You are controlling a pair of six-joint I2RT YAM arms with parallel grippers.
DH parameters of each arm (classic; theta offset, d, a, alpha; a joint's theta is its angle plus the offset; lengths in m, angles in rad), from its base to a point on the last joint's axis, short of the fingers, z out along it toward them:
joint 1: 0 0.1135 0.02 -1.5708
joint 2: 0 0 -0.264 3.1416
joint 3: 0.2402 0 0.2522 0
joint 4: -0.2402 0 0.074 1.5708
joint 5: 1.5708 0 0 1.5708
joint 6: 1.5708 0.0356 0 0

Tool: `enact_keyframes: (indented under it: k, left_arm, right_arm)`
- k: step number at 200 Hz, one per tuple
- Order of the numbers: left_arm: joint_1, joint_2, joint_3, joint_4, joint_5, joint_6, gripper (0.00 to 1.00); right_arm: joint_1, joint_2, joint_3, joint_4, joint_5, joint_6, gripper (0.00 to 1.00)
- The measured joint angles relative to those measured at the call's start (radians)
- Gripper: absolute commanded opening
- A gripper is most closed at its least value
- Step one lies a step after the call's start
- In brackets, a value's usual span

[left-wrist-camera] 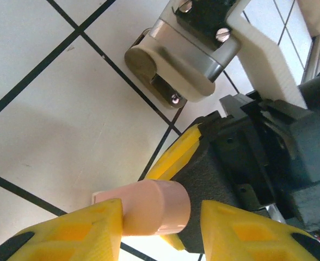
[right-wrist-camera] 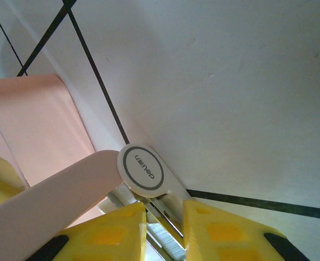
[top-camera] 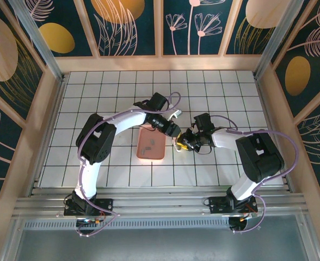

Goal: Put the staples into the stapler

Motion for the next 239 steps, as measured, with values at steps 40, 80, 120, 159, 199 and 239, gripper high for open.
enact_keyframes:
  k: [40, 80, 120, 159, 199, 239]
  left_arm:
    - [-0.007, -0.041, -0.079, 0.044, -0.033, -0.012, 0.50]
    - [-0.019, -0.087, -0.154, 0.121, -0.041, -0.070, 0.61]
    - [-0.011, -0.107, -0.175, 0.163, -0.048, -0.107, 0.67]
    - [0.009, -0.124, -0.158, 0.188, -0.074, -0.126, 0.68]
    - [0.014, -0.084, -0.043, 0.183, -0.082, -0.112, 0.65]
    - [0.014, 0.013, 0.067, 0.165, -0.049, -0.066, 0.62]
  right_arm:
    - [0.006, -0.010, 0.014, -0.039, 0.028, -0.043, 0.24]
    - [0.032, -0.056, 0.014, -0.077, 0.098, -0.065, 0.25]
    - [0.060, -0.092, 0.013, -0.099, 0.146, -0.068, 0.27]
    - [0.072, -0.230, -0.042, -0.094, 0.152, -0.009, 0.28]
    - [0.082, -0.307, -0.187, 0.026, 0.099, 0.159, 0.26]
    - [0.089, -0.304, -0.256, 0.092, 0.056, 0.260, 0.26]
